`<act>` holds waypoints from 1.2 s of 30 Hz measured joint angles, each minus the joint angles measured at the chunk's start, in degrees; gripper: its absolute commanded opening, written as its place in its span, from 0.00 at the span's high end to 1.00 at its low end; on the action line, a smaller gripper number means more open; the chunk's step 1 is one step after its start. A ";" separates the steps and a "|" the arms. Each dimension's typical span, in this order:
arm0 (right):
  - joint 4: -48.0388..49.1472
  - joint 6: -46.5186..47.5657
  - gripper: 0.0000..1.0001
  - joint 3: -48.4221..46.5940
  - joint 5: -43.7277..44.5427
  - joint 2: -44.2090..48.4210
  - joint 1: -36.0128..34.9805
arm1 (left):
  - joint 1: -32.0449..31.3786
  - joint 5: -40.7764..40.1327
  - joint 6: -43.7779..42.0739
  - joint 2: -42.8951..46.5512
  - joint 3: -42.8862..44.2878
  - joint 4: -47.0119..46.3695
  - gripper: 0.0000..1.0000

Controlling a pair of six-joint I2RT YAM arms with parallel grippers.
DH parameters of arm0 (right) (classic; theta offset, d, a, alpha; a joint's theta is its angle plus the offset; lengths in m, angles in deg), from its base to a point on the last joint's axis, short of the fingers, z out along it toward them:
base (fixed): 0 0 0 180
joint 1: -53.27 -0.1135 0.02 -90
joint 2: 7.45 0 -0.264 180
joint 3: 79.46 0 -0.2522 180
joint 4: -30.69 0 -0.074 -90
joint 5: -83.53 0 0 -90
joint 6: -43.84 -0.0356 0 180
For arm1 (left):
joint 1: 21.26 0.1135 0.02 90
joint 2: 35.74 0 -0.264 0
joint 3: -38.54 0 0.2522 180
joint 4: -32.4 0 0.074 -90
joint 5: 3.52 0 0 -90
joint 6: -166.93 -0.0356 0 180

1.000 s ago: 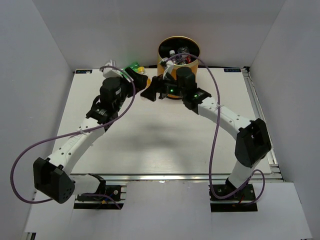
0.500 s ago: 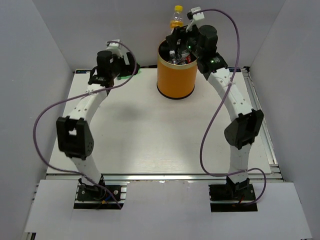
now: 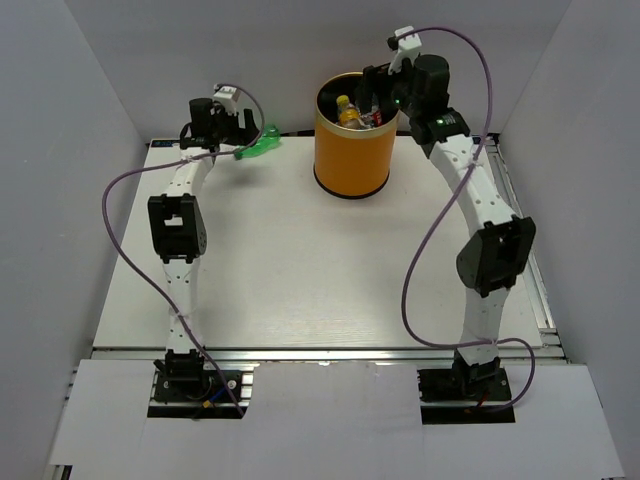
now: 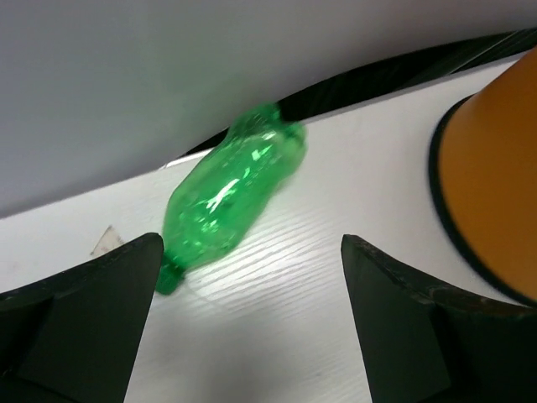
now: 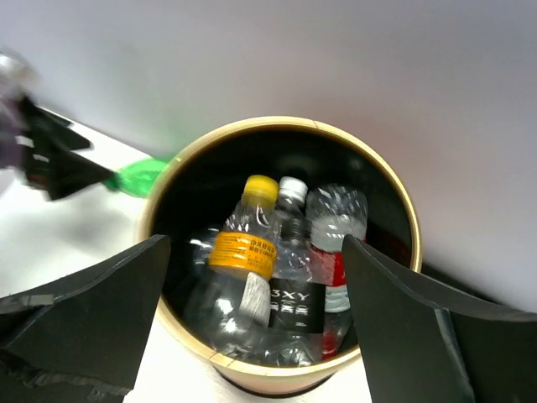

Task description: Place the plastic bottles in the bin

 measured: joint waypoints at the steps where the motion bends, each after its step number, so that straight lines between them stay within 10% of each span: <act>1: 0.37 0.44 0.11 1.16 -0.52 1.92 -0.04 | 0.70 0.26 -0.28 -0.09 -1.40 -1.09 0.02; 23: 8.63 7.50 0.11 29.44 -4.48 29.92 -0.59 | 1.62 7.65 -0.68 -16.92 5.27 -19.12 0.02; 27: 9.18 8.33 0.11 30.86 -4.20 30.08 -0.57 | 1.38 3.89 -2.38 -16.92 4.35 -20.09 0.40; 33: 9.42 8.92 0.11 30.91 -4.02 30.10 -0.59 | 0.98 2.67 -3.76 -15.87 1.97 -22.16 0.73; 34: 9.42 8.92 0.11 30.91 -4.02 30.10 -0.57 | 0.92 2.62 -3.67 -15.32 1.16 -22.23 1.00; 36: 9.49 8.90 0.11 31.04 -3.98 30.14 -0.57 | 0.74 2.36 -3.39 -14.19 -0.68 -22.58 1.00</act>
